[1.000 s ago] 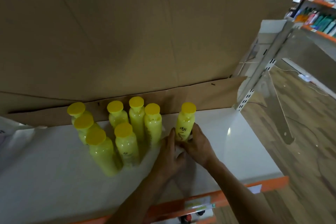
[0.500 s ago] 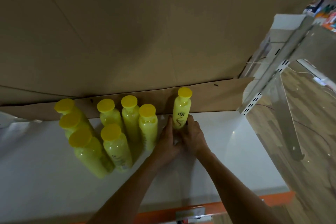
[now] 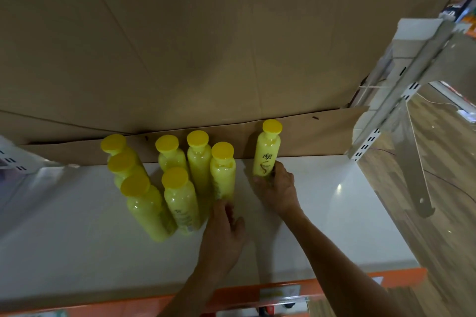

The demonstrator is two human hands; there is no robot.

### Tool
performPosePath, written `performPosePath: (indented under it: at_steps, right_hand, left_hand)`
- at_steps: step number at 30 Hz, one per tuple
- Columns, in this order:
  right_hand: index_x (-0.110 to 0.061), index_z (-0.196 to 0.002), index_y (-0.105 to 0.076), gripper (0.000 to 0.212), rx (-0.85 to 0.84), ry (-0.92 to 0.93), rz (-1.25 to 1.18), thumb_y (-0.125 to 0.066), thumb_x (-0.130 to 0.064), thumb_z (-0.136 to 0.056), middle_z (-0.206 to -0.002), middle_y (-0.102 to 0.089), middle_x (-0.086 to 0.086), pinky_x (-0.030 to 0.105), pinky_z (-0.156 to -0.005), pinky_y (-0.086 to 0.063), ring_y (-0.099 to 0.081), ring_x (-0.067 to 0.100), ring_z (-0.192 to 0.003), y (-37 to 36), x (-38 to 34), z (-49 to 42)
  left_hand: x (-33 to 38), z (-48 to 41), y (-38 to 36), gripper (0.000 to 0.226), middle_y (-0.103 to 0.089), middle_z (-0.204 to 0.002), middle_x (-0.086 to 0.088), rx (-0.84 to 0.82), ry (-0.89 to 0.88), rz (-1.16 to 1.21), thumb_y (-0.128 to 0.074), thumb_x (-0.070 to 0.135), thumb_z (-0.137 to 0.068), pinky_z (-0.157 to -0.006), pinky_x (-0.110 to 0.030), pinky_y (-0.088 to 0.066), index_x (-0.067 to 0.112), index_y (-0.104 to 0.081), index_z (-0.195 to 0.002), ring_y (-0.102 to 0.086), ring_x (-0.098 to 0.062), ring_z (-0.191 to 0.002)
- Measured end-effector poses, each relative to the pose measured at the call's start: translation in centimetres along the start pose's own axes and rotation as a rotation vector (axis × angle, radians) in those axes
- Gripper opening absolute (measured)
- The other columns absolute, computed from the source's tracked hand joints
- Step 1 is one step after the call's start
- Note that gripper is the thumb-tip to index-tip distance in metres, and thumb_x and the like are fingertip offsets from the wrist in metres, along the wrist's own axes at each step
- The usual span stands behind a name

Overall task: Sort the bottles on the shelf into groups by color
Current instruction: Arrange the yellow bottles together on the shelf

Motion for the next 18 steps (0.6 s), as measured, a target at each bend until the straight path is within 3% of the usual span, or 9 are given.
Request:
performPosePath:
  at_steps: [6, 9, 12, 15, 18]
  right_hand:
    - [-0.017, -0.127, -0.048, 0.048, 0.001, -0.024, 0.026, -0.066, -0.038, -0.088, -0.118, -0.057, 0.004, 0.032, -0.077, -0.038, -0.044, 0.025, -0.108, -0.2, 0.3, -0.3]
    - [-0.017, -0.132, -0.044, 0.057, 0.043, -0.018, 0.002, -0.069, -0.039, -0.084, -0.125, -0.053, 0.003, 0.035, -0.083, -0.042, -0.046, 0.024, -0.111, 0.1, -0.1, 0.7]
    - [-0.016, -0.129, -0.041, 0.053, 0.12, -0.042, -0.096, -0.07, -0.024, -0.085, -0.127, -0.043, -0.001, 0.033, -0.089, -0.048, -0.05, 0.021, -0.115, 0.3, 0.3, 3.3]
    - [-0.022, -0.125, -0.048, 0.047, 0.044, 0.055, -0.019, -0.07, -0.02, -0.084, -0.122, -0.043, -0.012, 0.022, -0.09, -0.039, -0.044, 0.012, -0.117, -0.3, 0.7, 5.2]
    - [-0.031, -0.13, -0.049, 0.053, -0.089, 0.183, 0.022, -0.07, -0.033, -0.082, -0.128, -0.05, -0.018, 0.02, -0.095, -0.038, -0.042, 0.004, -0.119, -1.4, -0.8, 6.1]
  left_hand:
    - [-1.1, -0.1, -0.1, 0.058, -0.053, -0.12, -0.007, 0.048, 0.153, 0.044, -0.064, 0.018, -0.087, -0.077, -0.03, -0.043, 0.008, -0.033, -0.135, -0.06, -0.02, -0.094]
    - [-1.4, -0.5, 0.0, 0.07, -0.052, -0.124, -0.003, 0.055, 0.197, 0.043, -0.062, 0.018, -0.089, -0.085, -0.037, -0.046, 0.009, -0.024, -0.146, -0.059, -0.03, -0.108]
    - [-1.3, -0.9, 0.2, 0.076, -0.047, -0.14, -0.01, 0.038, 0.188, 0.006, -0.058, 0.021, -0.093, -0.094, -0.043, -0.047, 0.016, -0.014, -0.154, -0.053, -0.032, -0.12]
    - [-1.1, -1.5, 0.5, 0.068, -0.045, -0.143, -0.013, 0.029, 0.119, -0.028, -0.055, 0.019, -0.094, -0.099, -0.045, -0.045, 0.013, -0.021, -0.153, -0.049, -0.032, -0.126]
    - [-0.7, -1.9, 0.3, 0.061, -0.05, -0.137, -0.009, 0.005, 0.063, -0.037, -0.057, 0.019, -0.094, -0.097, -0.038, -0.046, 0.016, -0.032, -0.149, -0.054, -0.028, -0.12]
Point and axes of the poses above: each hand's wrist, its own z-axis away from the middle knuckle, its own y-axis out of the back of the hand, x = y × z, the point moved 6 cm from there along -z, towards the middle knuckle
